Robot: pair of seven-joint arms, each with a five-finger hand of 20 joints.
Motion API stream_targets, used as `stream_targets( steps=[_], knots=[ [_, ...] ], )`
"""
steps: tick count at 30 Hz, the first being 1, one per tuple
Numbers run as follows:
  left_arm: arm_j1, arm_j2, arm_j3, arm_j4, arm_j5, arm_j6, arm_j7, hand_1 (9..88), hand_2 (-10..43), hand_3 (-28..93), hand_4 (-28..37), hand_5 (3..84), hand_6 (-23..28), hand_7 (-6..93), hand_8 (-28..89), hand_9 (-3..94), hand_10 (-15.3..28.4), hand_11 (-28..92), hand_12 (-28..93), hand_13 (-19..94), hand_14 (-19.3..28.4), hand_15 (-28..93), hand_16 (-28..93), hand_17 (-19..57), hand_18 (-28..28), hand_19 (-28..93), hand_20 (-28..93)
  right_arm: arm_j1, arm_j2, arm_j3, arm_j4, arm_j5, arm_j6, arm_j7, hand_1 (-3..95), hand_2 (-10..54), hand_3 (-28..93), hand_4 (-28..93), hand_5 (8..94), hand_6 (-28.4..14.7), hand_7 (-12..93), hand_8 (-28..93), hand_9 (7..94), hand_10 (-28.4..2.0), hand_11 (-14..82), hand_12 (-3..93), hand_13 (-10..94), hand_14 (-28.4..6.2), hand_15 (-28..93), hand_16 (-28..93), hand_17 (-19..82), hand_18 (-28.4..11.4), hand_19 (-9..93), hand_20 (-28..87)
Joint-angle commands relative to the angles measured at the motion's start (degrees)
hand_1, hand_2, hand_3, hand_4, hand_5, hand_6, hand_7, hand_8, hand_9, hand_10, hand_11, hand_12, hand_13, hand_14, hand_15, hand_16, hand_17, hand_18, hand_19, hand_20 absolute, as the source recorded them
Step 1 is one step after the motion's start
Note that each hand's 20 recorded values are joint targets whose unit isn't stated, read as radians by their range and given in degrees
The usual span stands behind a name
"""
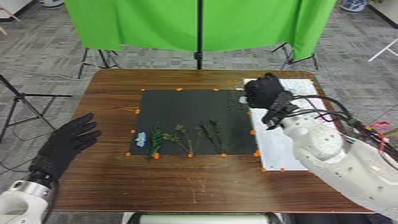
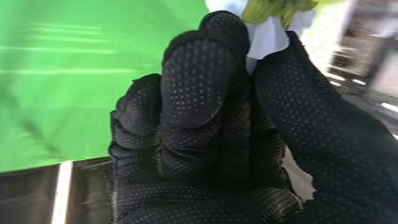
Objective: Arrange flowers
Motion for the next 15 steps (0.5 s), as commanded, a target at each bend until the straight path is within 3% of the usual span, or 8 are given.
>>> stream_targets(
  steps=[1, 5, 6, 12, 15],
  knots=[
    [-0.51, -0.21, 1.78, 0.42, 0.17, -0.85, -0.81, 25.8, 0.9, 71, -28.3, 29.8, 4.0, 19.9, -11, 26.2, 11.6, 21, 15, 21, 15.2, 38, -4, -9.0, 22.3, 53, -1, 19.45, -20.22, -12.82, 7.71, -0.06, -2.92, -4.73, 51.0, -9.5, 82, -28, 74.8, 4.0, 43, -13, 91.1, -2.0, 12.6, 43.7, 84, 1.5, 47, 42, 34, -17.1, 82, 46],
    [-0.82, 0.12, 2.44, 0.40, 0.18, -0.63, -0.47, 25.8, 1.0, 71, -28.3, 29.8, 4.1, 19.9, -11, 26.2, 11.6, 21, 15, 21, 15.2, 38, -4, -9.0, 22.2, 53, -1, 20.75, -26.22, -14.80, 10.37, -1.31, -5.12, -5.37, 50.9, -9.5, 82, -28, 74.6, 4.1, 44, -13, 91.1, -1.9, 12.8, 43.6, 84, 1.5, 48, 41, 34, -17.0, 81, 46],
    [-1.31, 0.19, 2.61, 0.60, 0.22, -1.11, -0.98, 25.8, 0.9, 71, -28.3, 29.8, 4.1, 19.8, -11, 26.2, 11.6, 21, 15, 21, 15.3, 38, -4, -9.0, 22.2, 53, -1, 20.44, -27.35, -14.61, 10.80, -2.11, -6.06, -5.30, 50.8, -9.5, 82, -28, 74.6, 4.1, 44, -13, 91.2, -1.9, 12.8, 43.6, 84, 1.6, 48, 41, 34, -17.1, 81, 46],
    [-4.08, 0.93, 4.29, 1.82, 0.14, -0.68, -1.32, 25.8, 1.0, 71, -28.3, 29.8, 4.1, 19.8, -11, 26.2, 11.6, 21, 15, 21, 15.2, 38, -4, -9.0, 22.2, 53, -1, 20.34, -33.42, -16.06, 15.82, -2.96, -7.41, -4.88, 50.6, -9.5, 82, -28, 74.6, 4.3, 44, -13, 91.2, -1.7, 13.0, 43.7, 83, 1.4, 49, 40, 34, -17.1, 81, 46],
    [-4.48, 1.09, 4.53, 1.93, 0.17, -0.45, -1.27, 25.8, 1.0, 71, -28.3, 29.8, 4.1, 19.8, -10, 26.2, 11.6, 21, 15, 21, 15.2, 38, -4, -9.0, 22.2, 53, -1, 20.95, -35.94, -18.46, 20.03, -4.33, -2.63, -4.39, 50.5, -9.5, 82, -28, 74.5, 4.3, 44, -13, 91.2, -1.7, 13.0, 43.8, 83, 1.4, 49, 40, 34, -17.1, 81, 46]
  ],
)
